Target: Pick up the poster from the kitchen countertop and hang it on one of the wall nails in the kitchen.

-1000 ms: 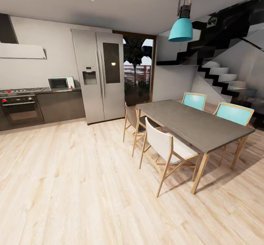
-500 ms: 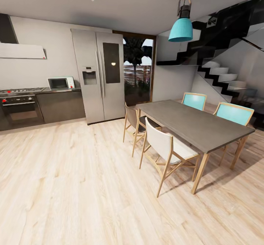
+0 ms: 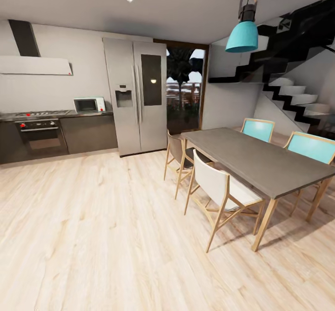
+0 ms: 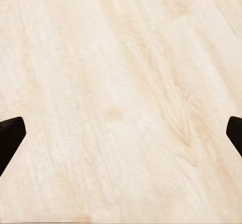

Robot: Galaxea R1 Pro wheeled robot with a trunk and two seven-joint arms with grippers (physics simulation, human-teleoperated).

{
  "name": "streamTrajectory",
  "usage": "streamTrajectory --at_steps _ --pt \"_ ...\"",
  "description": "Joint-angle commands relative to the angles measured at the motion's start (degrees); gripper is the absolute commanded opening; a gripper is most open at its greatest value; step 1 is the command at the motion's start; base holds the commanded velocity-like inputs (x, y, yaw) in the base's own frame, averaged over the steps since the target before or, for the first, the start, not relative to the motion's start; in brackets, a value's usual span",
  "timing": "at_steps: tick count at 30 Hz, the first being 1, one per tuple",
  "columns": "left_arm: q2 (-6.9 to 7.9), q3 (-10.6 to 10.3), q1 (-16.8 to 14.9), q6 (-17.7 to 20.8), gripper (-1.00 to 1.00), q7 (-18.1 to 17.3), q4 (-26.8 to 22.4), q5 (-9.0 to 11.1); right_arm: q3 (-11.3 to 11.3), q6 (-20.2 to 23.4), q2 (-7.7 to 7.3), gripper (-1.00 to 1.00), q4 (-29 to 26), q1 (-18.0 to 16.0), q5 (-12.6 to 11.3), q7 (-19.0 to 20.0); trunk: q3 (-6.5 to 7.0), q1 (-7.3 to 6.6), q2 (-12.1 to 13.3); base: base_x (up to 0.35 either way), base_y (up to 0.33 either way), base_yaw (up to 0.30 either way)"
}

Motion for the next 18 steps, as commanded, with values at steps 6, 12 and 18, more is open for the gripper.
streamTrajectory --at_steps 6,12,18 --pt "-0.01 0.1 0.0 0.0 1.0 0.1 -0.1 0.0 0.1 -4.1 0.08 1.0 0.3 0.1 0.0 0.0 -0.05 0.0 0.0 0.0 0.0 0.286" --pt "-0.01 0.1 0.0 0.0 1.0 0.1 0.0 0.0 0.1 -4.7 0.16 1.0 0.4 0.1 0.0 -0.1 -0.05 0.0 0.0 0.0 0.0 0.291" --pt "-0.01 0.1 0.0 0.0 1.0 0.1 0.0 -0.1 0.1 -4.7 0.28 1.0 0.4 0.2 0.0 -0.1 -0.05 0.0 0.0 0.0 0.0 0.291"
